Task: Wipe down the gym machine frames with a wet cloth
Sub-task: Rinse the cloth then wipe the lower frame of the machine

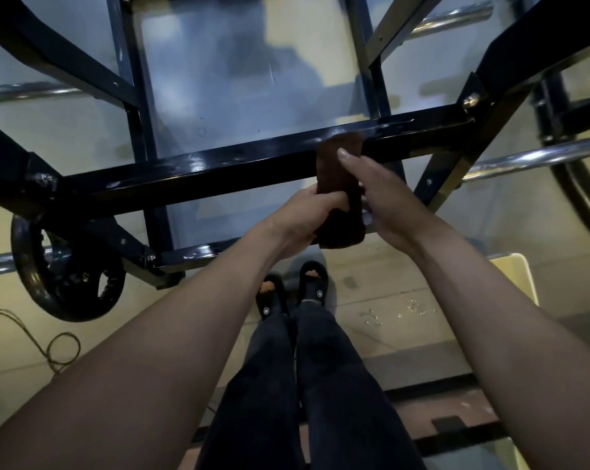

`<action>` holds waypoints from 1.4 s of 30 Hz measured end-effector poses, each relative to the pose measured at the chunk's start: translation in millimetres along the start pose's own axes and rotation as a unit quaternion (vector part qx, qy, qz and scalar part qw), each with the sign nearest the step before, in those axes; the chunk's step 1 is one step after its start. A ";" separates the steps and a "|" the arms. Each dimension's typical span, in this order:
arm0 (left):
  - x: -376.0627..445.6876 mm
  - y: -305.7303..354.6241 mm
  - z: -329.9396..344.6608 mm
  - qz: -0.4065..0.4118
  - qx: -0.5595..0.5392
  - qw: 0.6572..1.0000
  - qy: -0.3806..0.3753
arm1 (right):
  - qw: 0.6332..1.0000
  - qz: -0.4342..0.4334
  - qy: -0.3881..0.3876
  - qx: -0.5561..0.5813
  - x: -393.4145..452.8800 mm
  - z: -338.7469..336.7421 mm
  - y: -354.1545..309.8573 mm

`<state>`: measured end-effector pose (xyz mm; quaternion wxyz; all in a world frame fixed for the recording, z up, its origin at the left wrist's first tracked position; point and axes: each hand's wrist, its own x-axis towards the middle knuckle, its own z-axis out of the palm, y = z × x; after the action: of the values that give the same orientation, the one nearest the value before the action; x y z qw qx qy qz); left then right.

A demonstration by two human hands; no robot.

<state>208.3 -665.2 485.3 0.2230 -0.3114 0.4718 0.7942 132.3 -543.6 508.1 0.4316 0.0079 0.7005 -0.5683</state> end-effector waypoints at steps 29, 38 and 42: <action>79.4 27.6 -110.1 0.114 0.759 0.585 0.260 | 0.769 -0.228 0.151 -0.578 86.3 -39.4 34.5; 81.9 21.6 -112.3 0.123 0.771 0.569 0.258 | 0.801 -0.094 0.277 -0.522 92.4 -61.2 18.4; 81.7 23.3 -111.6 0.124 0.761 0.580 0.262 | 0.747 -0.262 0.123 -0.599 81.5 -41.5 26.3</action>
<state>167.2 -770.0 401.7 0.1444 -0.1606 0.9752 0.0479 69.6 -540.0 436.6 0.0918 -0.3666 0.9184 -0.1170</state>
